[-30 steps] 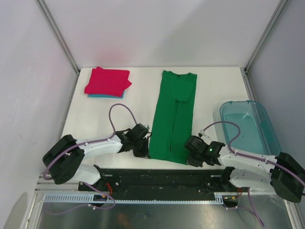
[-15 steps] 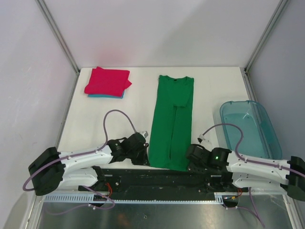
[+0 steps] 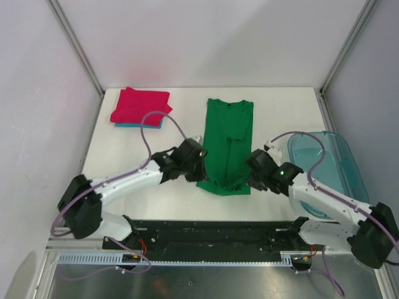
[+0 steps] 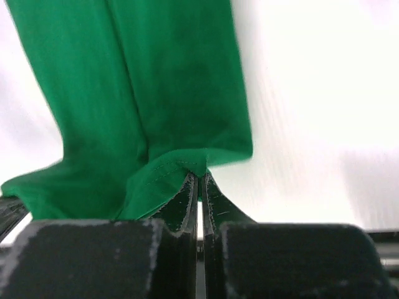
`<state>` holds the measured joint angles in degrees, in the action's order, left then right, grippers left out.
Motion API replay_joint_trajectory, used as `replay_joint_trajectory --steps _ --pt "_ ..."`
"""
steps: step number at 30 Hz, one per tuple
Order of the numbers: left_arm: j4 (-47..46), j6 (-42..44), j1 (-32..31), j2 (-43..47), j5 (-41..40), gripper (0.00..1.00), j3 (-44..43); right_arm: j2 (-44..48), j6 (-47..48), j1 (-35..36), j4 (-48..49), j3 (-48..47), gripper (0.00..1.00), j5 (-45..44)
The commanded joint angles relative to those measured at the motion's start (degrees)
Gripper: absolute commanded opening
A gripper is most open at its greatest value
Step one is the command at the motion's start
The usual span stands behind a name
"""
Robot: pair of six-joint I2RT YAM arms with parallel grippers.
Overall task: Fold and stack the t-shirts
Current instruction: Grab the bottom of the folded rectangular tshirt with both arms, then fold the folded rectangular tshirt in 1/3 of the way
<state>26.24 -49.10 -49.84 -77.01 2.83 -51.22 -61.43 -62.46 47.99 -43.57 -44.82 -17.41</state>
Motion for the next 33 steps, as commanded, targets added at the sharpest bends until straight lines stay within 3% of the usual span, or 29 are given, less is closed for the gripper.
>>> replay_joint_trajectory --steps 1,9,18,33 --pt "-0.28 5.98 3.83 -8.95 -2.58 0.00 -9.79 -6.08 12.23 -9.36 9.75 -3.47 0.00 2.14" --pt "-0.95 8.17 8.78 -23.50 -2.59 0.00 -22.82 -21.12 18.79 -19.78 21.10 -10.08 0.00 6.93" --pt "-1.07 9.13 13.07 -33.49 -2.30 0.00 -32.71 -35.16 21.90 -25.86 23.84 -19.73 0.00 10.13" --pt "-1.15 11.17 17.34 -39.32 0.15 0.00 -40.20 -41.97 23.43 -30.13 24.30 -25.58 0.00 12.20"
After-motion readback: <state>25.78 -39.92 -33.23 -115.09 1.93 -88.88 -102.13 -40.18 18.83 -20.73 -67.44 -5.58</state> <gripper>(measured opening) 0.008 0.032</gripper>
